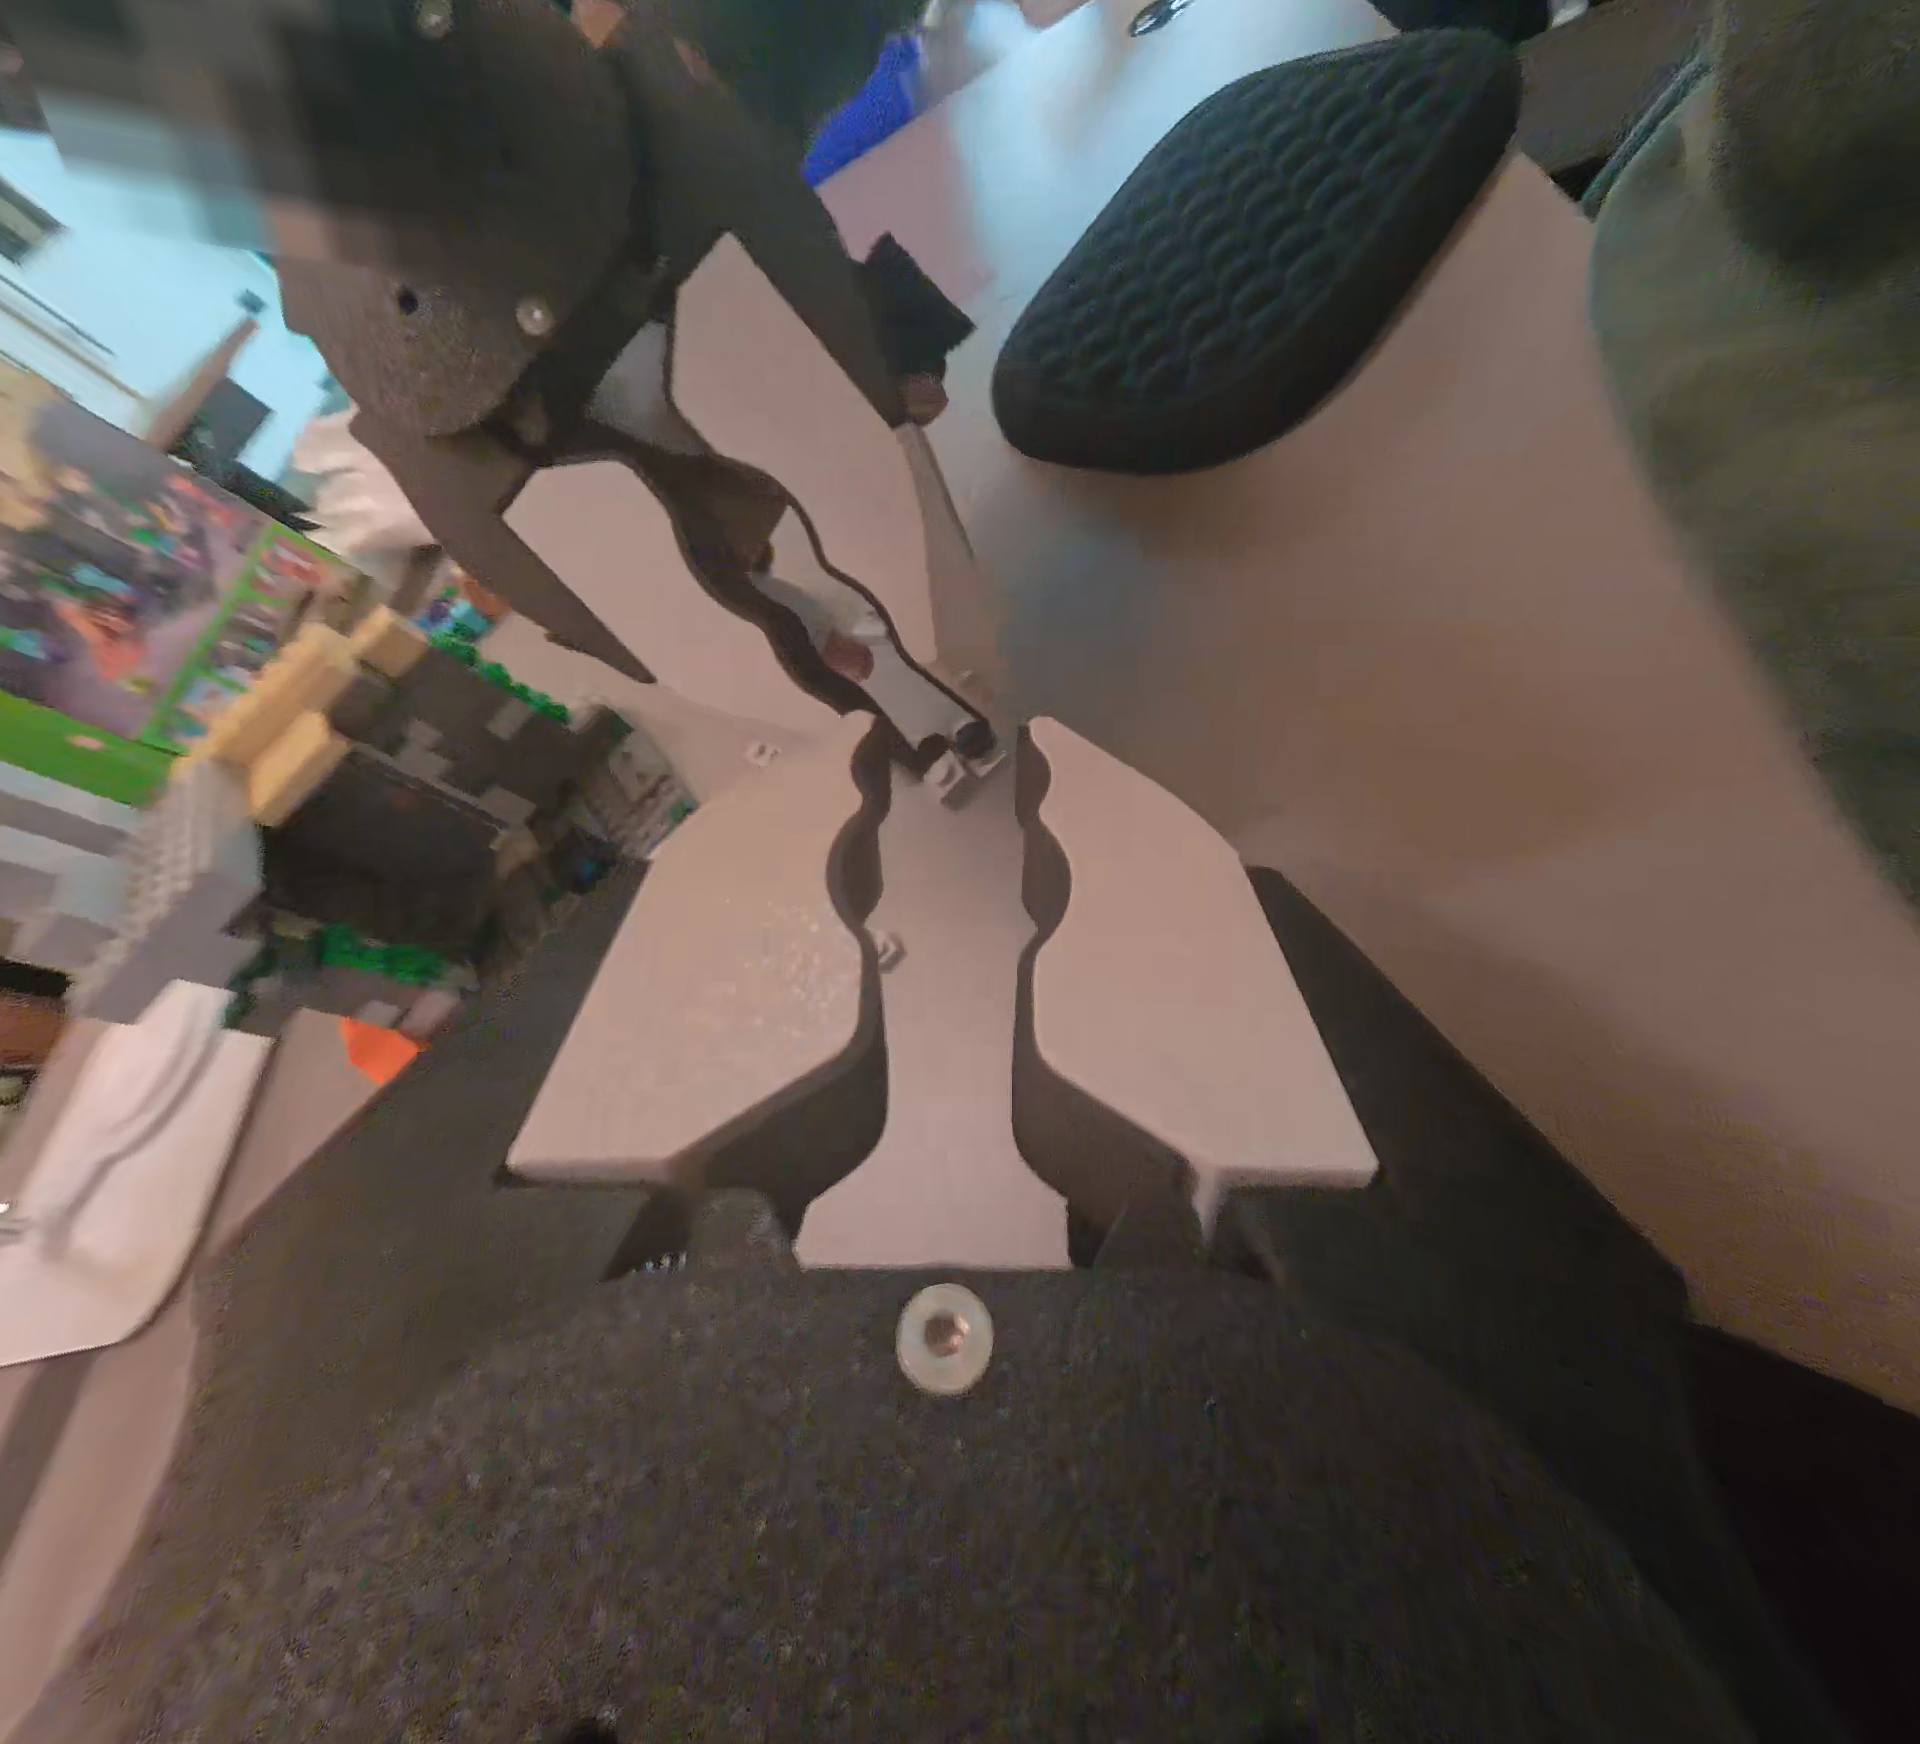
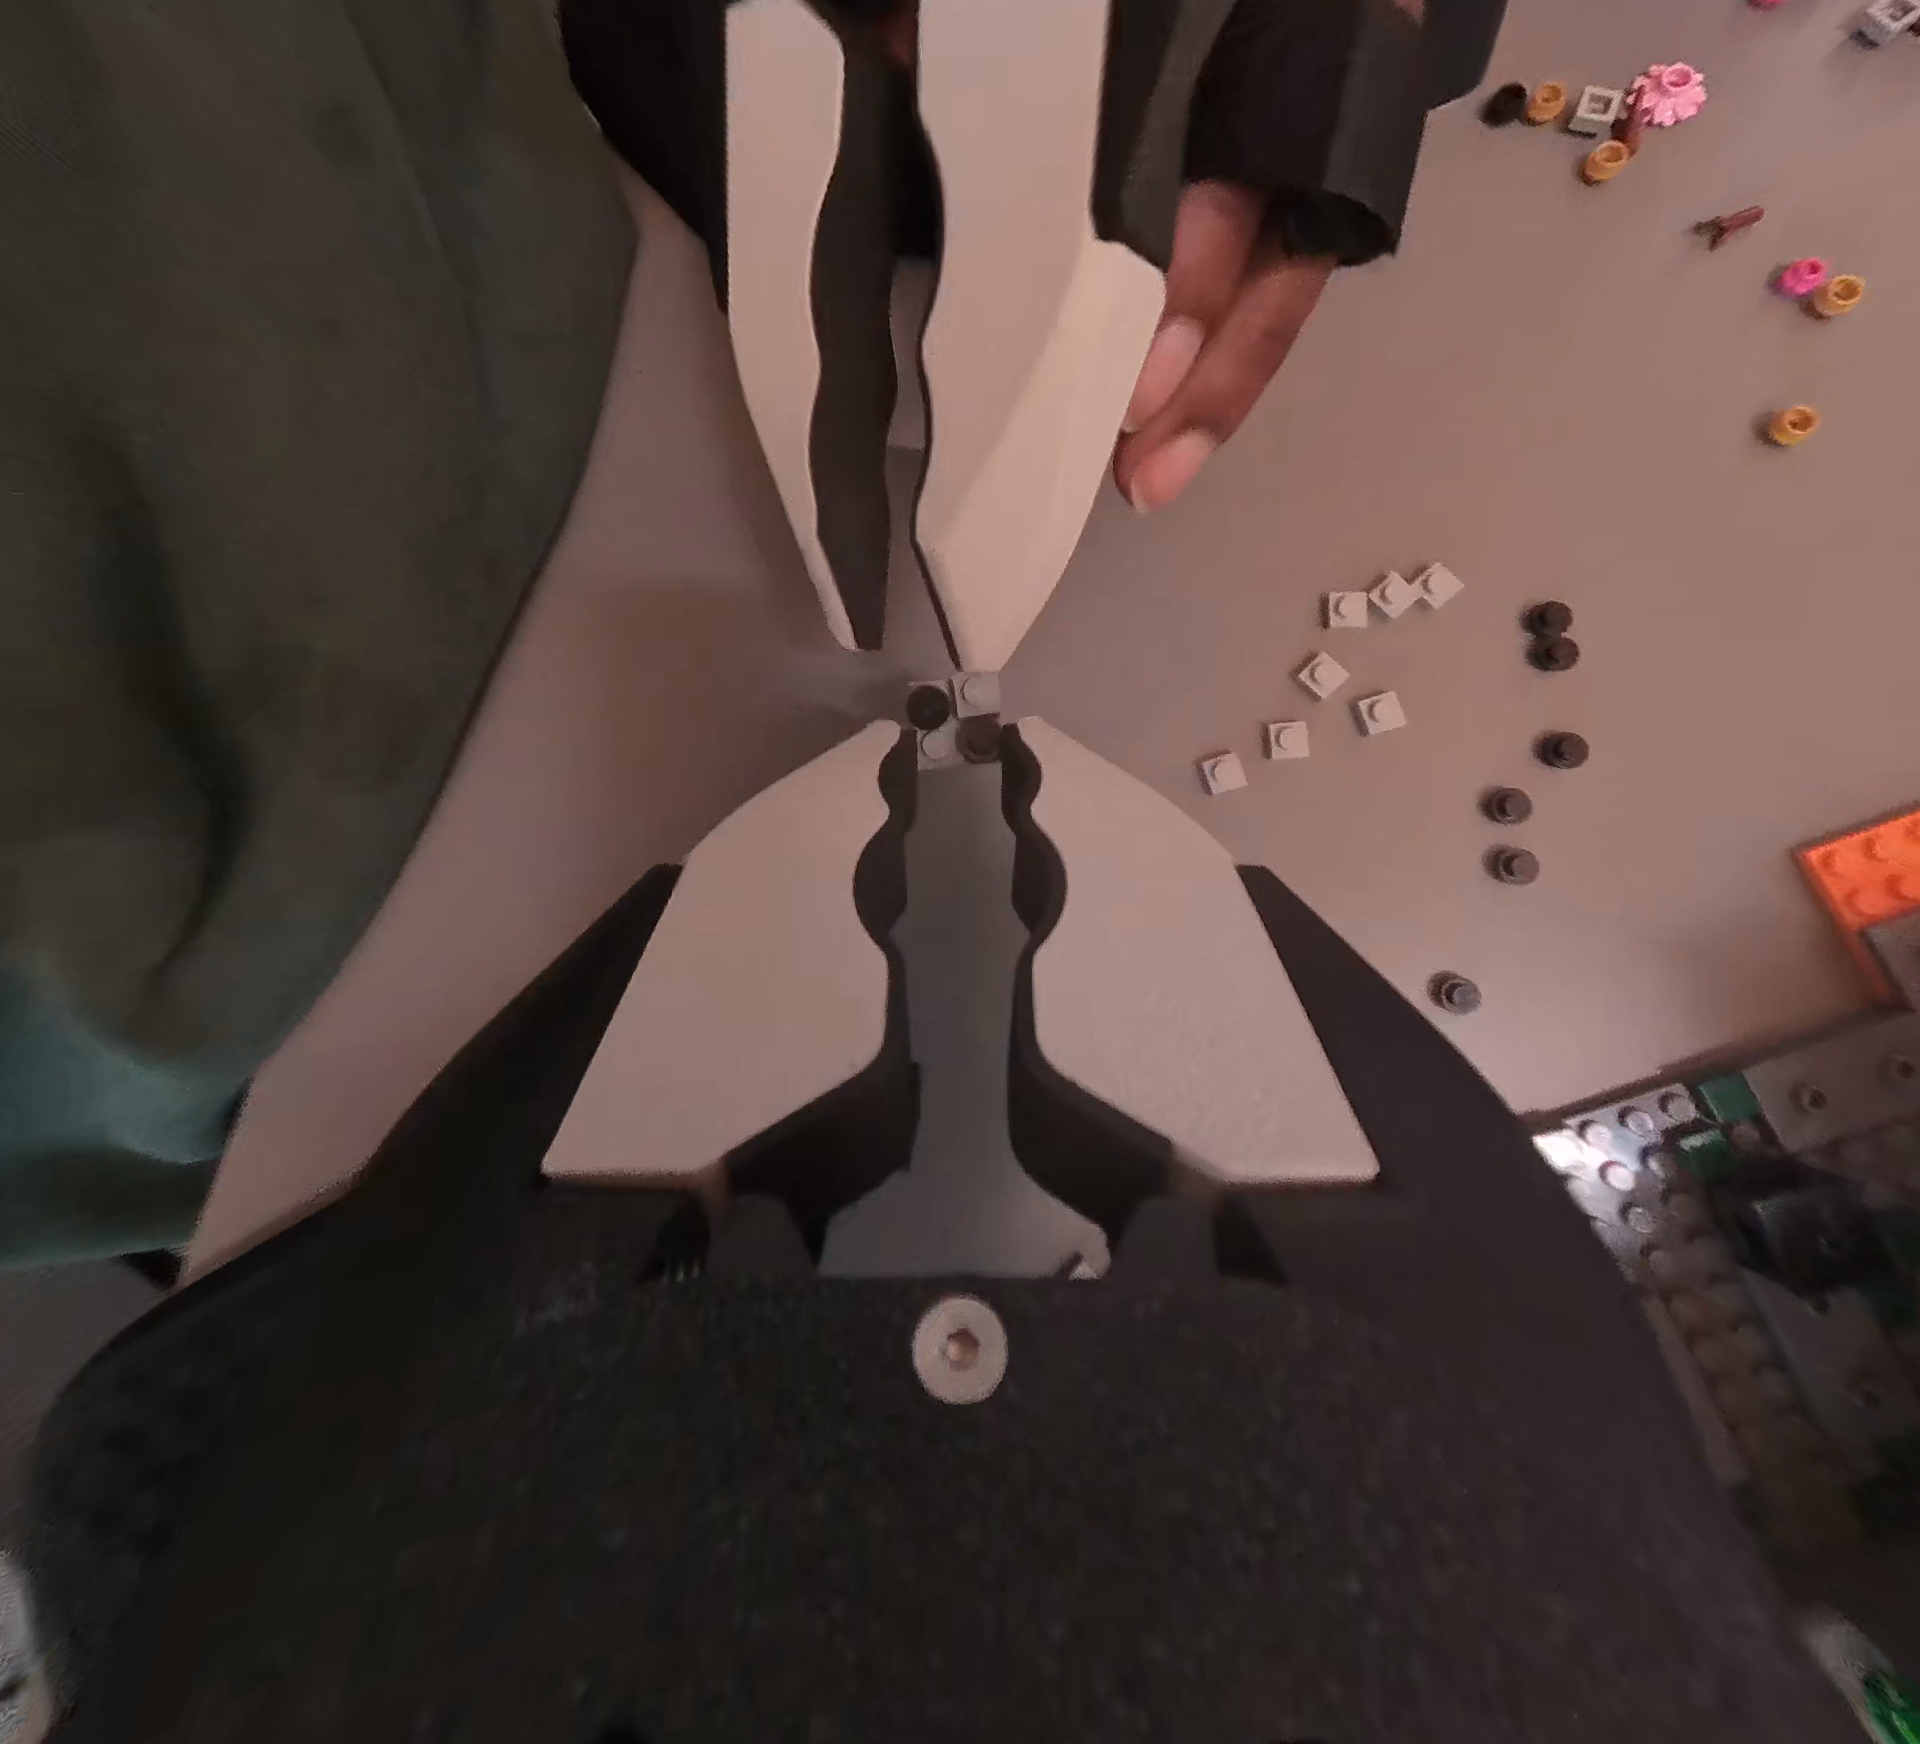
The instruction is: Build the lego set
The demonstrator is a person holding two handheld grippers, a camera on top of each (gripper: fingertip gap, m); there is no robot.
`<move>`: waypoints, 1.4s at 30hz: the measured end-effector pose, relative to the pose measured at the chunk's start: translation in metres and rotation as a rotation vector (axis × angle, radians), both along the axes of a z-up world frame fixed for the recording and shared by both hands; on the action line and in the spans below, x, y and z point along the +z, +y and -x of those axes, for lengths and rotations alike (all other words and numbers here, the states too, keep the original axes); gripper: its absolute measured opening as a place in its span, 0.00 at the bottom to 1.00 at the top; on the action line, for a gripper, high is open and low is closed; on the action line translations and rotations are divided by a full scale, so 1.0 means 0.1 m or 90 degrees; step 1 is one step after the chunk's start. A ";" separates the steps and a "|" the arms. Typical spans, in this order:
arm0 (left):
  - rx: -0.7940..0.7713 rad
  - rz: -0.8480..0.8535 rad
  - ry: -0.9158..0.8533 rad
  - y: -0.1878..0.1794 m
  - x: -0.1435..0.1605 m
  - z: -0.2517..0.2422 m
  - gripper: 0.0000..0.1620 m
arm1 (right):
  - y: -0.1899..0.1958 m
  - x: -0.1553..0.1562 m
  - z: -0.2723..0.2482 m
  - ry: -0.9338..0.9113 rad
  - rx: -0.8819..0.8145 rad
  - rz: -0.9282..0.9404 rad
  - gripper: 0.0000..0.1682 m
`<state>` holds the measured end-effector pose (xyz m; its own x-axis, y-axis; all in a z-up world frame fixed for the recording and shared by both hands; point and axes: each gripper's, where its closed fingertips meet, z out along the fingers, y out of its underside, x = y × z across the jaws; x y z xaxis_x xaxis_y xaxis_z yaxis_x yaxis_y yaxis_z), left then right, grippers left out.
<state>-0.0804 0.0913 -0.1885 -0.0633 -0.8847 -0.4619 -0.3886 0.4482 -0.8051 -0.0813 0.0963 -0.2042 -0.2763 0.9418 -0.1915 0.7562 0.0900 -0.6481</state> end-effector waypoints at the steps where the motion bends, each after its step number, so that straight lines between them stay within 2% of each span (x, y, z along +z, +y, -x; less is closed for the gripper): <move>1: 0.005 -0.023 -0.002 0.01 0.02 0.00 0.14 | -0.01 0.04 0.01 0.002 -0.001 0.017 0.09; 9: 0.008 -0.107 -0.006 -0.02 0.05 -0.03 0.12 | -0.04 0.19 0.05 0.025 -0.017 0.138 0.09; 13: 0.006 -0.126 -0.008 -0.03 0.07 -0.03 0.07 | -0.07 0.20 0.06 0.031 -0.017 0.166 0.09; 23: -0.005 -0.150 -0.033 -0.08 0.16 -0.02 0.06 | -0.13 0.27 0.07 0.042 -0.013 0.242 0.09; 32: -0.007 -0.129 -0.071 -0.13 0.33 0.00 0.06 | -0.19 0.44 0.10 0.089 -0.028 0.341 0.09; 42: -0.017 -0.076 -0.073 -0.19 0.36 -0.02 0.05 | -0.28 0.47 0.09 0.123 -0.044 0.398 0.09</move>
